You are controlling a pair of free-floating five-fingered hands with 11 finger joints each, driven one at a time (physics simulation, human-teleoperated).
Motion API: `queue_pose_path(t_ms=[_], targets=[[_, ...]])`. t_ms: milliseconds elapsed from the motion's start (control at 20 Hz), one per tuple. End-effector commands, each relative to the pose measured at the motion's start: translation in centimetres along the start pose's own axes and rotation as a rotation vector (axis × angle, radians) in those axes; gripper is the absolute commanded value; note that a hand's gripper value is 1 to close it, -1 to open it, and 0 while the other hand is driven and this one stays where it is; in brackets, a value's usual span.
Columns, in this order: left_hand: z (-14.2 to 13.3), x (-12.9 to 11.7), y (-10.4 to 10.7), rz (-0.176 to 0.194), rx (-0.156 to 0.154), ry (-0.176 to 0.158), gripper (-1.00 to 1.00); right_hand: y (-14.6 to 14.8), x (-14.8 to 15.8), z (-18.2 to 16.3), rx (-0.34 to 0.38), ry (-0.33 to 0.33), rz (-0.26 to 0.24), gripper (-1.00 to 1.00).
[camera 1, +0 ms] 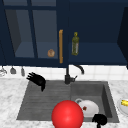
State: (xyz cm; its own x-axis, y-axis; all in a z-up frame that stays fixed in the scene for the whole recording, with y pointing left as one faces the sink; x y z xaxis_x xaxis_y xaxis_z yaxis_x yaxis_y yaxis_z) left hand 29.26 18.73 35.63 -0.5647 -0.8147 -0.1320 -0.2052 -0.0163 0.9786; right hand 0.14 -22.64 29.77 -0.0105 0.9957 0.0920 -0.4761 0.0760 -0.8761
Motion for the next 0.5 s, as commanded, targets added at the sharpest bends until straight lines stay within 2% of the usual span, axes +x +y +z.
queue_pose_path(t_ms=[0, 450], targets=[[0.6, -0.5, -0.2, 0.085, -0.091, -0.066, -1.00, 0.0, 0.0, 0.0, 0.000, 0.000, 0.000, 0.00], [1.7, -1.2, -0.4, 0.145, -0.150, -0.070, -1.00, 0.0, 0.0, 0.0, 0.000, 0.000, 0.000, 0.00]])
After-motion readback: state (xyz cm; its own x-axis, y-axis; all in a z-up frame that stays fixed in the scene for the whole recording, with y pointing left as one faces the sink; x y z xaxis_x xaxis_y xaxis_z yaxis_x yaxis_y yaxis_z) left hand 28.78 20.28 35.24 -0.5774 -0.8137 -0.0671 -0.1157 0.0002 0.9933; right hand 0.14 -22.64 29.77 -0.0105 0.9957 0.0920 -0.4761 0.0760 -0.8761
